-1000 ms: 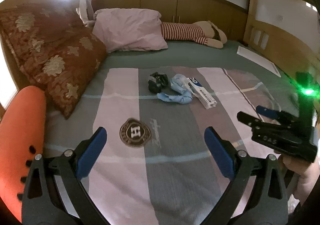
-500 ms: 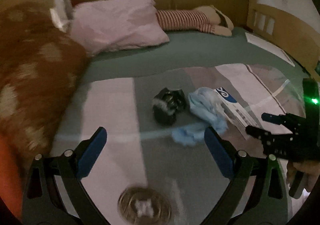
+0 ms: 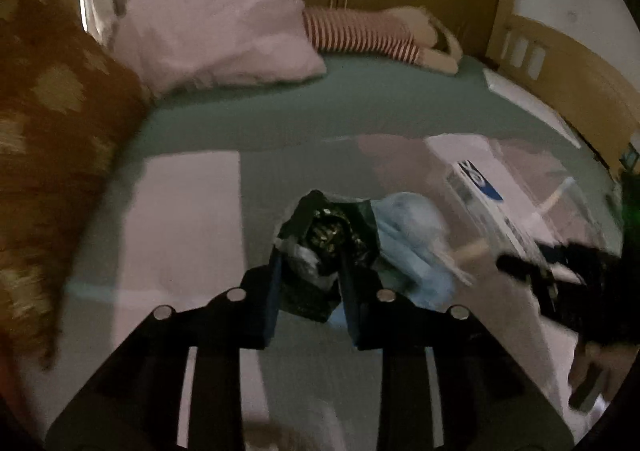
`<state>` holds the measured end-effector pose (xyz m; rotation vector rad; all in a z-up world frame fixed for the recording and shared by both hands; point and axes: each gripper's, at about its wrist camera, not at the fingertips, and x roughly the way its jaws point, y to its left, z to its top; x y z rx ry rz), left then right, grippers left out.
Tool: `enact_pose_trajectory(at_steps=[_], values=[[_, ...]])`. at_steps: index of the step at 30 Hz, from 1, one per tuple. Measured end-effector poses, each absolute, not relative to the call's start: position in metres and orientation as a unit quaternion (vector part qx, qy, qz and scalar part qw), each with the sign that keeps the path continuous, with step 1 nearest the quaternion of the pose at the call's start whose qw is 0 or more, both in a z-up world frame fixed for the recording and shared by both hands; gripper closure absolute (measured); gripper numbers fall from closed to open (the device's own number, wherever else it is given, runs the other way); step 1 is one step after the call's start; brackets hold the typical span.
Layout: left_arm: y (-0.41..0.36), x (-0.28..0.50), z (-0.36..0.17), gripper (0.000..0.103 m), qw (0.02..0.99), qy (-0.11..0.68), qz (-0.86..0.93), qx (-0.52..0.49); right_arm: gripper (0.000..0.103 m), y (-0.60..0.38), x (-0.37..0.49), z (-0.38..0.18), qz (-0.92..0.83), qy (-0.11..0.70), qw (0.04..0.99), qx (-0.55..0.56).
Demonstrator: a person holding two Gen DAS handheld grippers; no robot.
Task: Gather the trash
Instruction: 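Grasp the black plastic bag with the left gripper while the right grasps the white ointment box, then lift the black bag and white ointment box up from the bed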
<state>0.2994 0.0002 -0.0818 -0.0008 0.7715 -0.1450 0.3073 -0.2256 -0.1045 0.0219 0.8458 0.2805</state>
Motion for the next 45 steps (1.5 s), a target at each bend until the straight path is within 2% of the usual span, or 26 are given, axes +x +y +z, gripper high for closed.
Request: enact_pose_trajectory(at_steps=[4, 9, 13, 18, 23, 27, 45], values=[[0.002, 0.216, -0.036, 0.075, 0.935, 0.347, -0.074, -0.015, 0.06, -0.226, 0.254, -0.064, 0.137, 0.387, 0.912, 0.005], [-0.009, 0.128, -0.004, 0.075, 0.941, 0.332, -0.061, -0.006, 0.06, -0.224, 0.155, -0.029, 0.152, 0.354, 0.923, -0.007], [-0.005, 0.067, 0.0, 0.075, 0.942, 0.332, -0.047, -0.029, 0.06, -0.226, 0.072, -0.005, 0.155, 0.315, 0.936, -0.023], [-0.01, 0.018, -0.006, 0.075, 0.945, 0.325, -0.03, -0.025, 0.06, -0.232, 0.012, -0.002, 0.146, 0.284, 0.947, -0.018], [-0.013, 0.005, -0.024, 0.075, 0.939, 0.342, -0.038, -0.024, 0.06, -0.226, 0.004, -0.015, 0.145, 0.297, 0.944, -0.014], [-0.019, 0.002, -0.022, 0.075, 0.945, 0.325, -0.036, -0.01, 0.06, -0.217, 0.004, -0.02, 0.146, 0.302, 0.942, -0.027], [-0.017, 0.008, -0.028, 0.074, 0.94, 0.338, -0.041, -0.015, 0.06, -0.226, 0.003, -0.018, 0.152, 0.3, 0.941, -0.017]])
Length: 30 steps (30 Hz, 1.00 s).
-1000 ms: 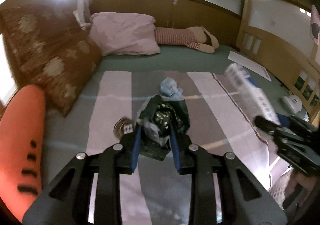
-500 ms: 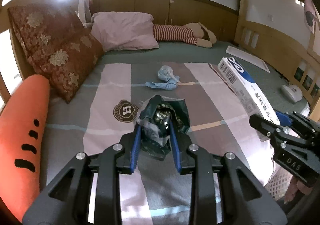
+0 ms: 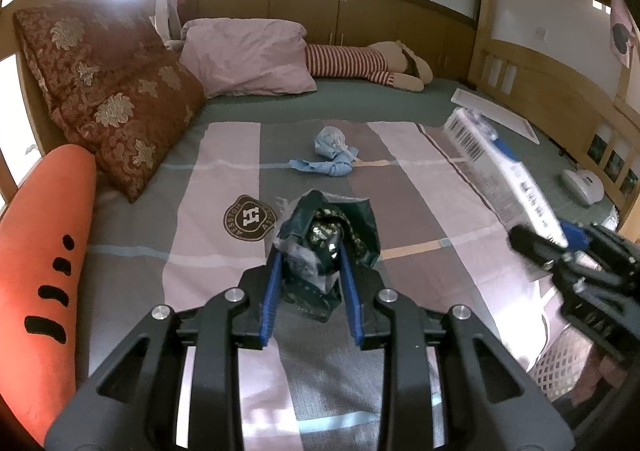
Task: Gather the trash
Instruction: 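Lift the black bag and white ointment box up from the bed, then carry both items over the white trash bag and open both grippers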
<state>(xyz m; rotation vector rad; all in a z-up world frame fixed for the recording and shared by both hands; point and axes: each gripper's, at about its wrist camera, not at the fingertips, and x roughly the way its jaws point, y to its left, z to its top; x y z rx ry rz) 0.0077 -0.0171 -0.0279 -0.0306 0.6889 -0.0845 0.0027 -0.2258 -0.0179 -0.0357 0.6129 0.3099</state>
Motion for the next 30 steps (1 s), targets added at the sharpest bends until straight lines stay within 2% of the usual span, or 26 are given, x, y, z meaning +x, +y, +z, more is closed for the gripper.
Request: enact_pose_trajectory(at_steps=[4, 9, 12, 15, 16, 17, 19, 22, 24, 26, 28, 29, 30], values=[[-0.016, 0.008, -0.028, 0.074, 0.94, 0.339, -0.045, -0.017, 0.06, -0.279, -0.029, 0.018, 0.143, 0.254, 0.955, 0.044], [-0.029, 0.004, -0.027, 0.074, 0.938, 0.339, -0.071, -0.006, 0.06, -0.387, -0.108, 0.04, 0.047, 0.218, 0.973, 0.055], [-0.048, -0.002, -0.023, 0.074, 0.936, 0.335, -0.111, 0.001, 0.06, -0.459, -0.158, 0.025, -0.032, 0.237, 0.969, 0.064], [-0.082, -0.011, -0.015, 0.074, 0.932, 0.326, -0.159, 0.017, 0.058, -0.514, -0.192, -0.017, -0.069, 0.298, 0.948, 0.085], [-0.105, -0.018, -0.011, 0.074, 0.928, 0.321, -0.187, 0.029, 0.056, -0.527, -0.199, -0.037, -0.079, 0.329, 0.937, 0.089], [-0.122, -0.023, -0.008, 0.074, 0.924, 0.32, -0.207, 0.038, 0.046, -0.538, -0.203, -0.056, -0.089, 0.36, 0.925, 0.087], [-0.168, -0.034, 0.0, 0.074, 0.907, 0.324, -0.263, 0.055, 0.043, -0.553, -0.213, -0.069, -0.128, 0.372, 0.916, 0.085], [-0.242, -0.056, 0.011, 0.074, 0.873, 0.336, -0.344, 0.076, 0.04, -0.583, -0.234, -0.042, -0.18, 0.305, 0.926, 0.132], [-0.286, -0.073, 0.016, 0.074, 0.849, 0.342, -0.391, 0.095, 0.034, -0.598, -0.248, -0.013, -0.203, 0.243, 0.933, 0.169], [-0.341, -0.096, 0.023, 0.073, 0.819, 0.342, -0.447, 0.115, 0.033, -0.606, -0.257, 0.017, -0.206, 0.191, 0.94, 0.195], [-0.39, -0.112, 0.024, 0.061, 0.791, 0.348, -0.484, 0.136, 0.033, -0.602, -0.26, 0.038, -0.202, 0.158, 0.947, 0.194], [-0.405, -0.116, 0.022, 0.03, 0.781, 0.357, -0.492, 0.146, 0.033, -0.596, -0.261, 0.049, -0.198, 0.142, 0.951, 0.188], [-0.424, -0.119, 0.019, 0.008, 0.775, 0.364, -0.492, 0.157, 0.033, -0.595, -0.263, 0.055, -0.194, 0.135, 0.954, 0.184]])
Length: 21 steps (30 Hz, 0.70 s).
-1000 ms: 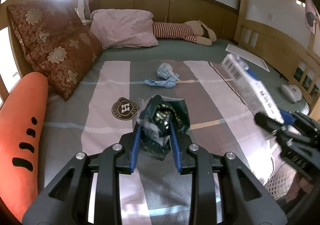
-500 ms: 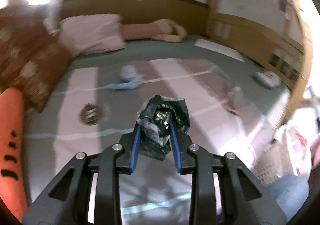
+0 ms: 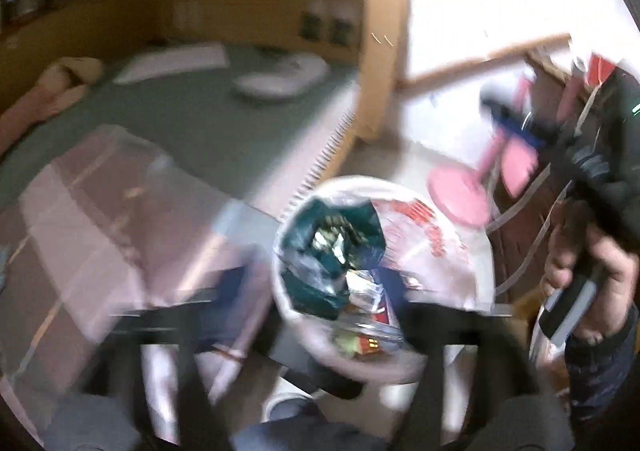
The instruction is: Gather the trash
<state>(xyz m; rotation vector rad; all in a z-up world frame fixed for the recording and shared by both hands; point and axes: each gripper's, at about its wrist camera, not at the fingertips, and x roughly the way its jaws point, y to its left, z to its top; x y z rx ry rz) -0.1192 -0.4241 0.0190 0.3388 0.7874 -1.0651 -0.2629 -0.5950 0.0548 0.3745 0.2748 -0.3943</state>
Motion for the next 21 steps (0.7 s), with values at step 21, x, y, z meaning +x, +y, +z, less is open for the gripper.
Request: enact_pose_trajectory(at_steps=[21], values=[[-0.056, 0.054, 0.028, 0.004, 0.945, 0.319, -0.062, 0.026, 0.022, -0.331, -0.047, 0.038, 0.066, 0.251, 0.965, 0.043]])
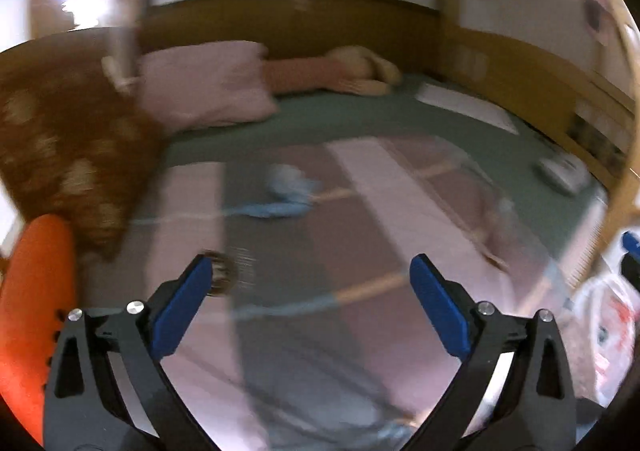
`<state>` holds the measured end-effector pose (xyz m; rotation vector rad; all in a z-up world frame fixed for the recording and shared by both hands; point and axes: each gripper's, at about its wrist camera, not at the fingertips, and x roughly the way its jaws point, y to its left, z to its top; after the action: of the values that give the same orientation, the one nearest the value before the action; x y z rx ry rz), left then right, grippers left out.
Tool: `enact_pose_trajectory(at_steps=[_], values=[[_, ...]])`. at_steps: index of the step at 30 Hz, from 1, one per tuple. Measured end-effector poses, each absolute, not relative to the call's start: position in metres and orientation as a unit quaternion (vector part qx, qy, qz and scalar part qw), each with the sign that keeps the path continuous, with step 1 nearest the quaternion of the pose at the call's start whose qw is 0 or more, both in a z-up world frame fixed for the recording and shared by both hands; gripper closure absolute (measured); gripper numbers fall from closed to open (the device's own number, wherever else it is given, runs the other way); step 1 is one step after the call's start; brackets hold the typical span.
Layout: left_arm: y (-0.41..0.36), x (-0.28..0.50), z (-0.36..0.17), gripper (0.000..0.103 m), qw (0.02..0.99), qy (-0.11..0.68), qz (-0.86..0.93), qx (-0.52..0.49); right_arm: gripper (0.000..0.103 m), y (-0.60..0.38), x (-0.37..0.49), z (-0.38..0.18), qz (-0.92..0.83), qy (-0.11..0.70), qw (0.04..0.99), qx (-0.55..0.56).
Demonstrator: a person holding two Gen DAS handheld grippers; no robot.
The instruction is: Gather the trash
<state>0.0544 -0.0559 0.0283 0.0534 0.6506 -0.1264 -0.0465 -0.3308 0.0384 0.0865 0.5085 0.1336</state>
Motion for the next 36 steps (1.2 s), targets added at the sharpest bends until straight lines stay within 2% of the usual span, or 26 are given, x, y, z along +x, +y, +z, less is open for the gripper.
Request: enact_pose_trajectory(at_steps=[2, 5, 11, 16, 19, 20, 21, 23, 27, 31, 36], values=[[-0.031, 0.062, 0.017, 0.004, 0.946, 0.322, -0.038, 0.0, 0.022, -0.297, -0.007, 0.039, 0.094, 0.261, 0.961, 0.018], [-0.004, 0.081, -0.012, 0.004, 0.928, 0.372, -0.003, -0.034, 0.022, -0.25, 0.061, 0.025, 0.127, 0.285, 0.95, -0.007], [0.034, 0.086, -0.006, 0.004, 0.93, 0.36, 0.001, -0.076, 0.022, -0.163, 0.217, -0.03, 0.132, 0.35, 0.926, -0.056], [0.05, 0.108, -0.019, 0.004, 0.918, 0.385, 0.011, -0.1, 0.024, -0.122, 0.308, -0.073, 0.108, 0.392, 0.911, -0.068], [0.053, 0.12, -0.024, 0.004, 0.918, 0.384, 0.015, -0.101, 0.032, -0.11, 0.349, -0.1, 0.103, 0.428, 0.896, -0.066], [0.053, 0.121, -0.025, 0.004, 0.917, 0.385, 0.016, -0.101, 0.041, -0.108, 0.36, -0.109, 0.102, 0.444, 0.888, -0.067], [0.054, 0.124, -0.028, 0.004, 0.916, 0.388, 0.018, -0.103, 0.058, -0.109, 0.367, -0.118, 0.106, 0.463, 0.878, -0.065], [0.054, 0.129, -0.034, 0.004, 0.913, 0.394, 0.016, -0.106, 0.086, -0.118, 0.367, -0.119, 0.106, 0.459, 0.88, -0.056], [0.042, 0.142, -0.047, 0.004, 0.911, 0.403, 0.0, -0.087, 0.088, -0.156, 0.329, -0.08, 0.142, 0.397, 0.906, 0.019], [0.015, 0.17, -0.062, 0.004, 0.916, 0.398, -0.032, -0.034, 0.087, -0.206, 0.251, -0.031, 0.166, 0.345, 0.922, 0.057], [-0.019, 0.229, -0.086, 0.004, 0.917, 0.394, -0.057, 0.036, 0.087, -0.269, 0.155, 0.01, 0.171, 0.32, 0.926, 0.101]])
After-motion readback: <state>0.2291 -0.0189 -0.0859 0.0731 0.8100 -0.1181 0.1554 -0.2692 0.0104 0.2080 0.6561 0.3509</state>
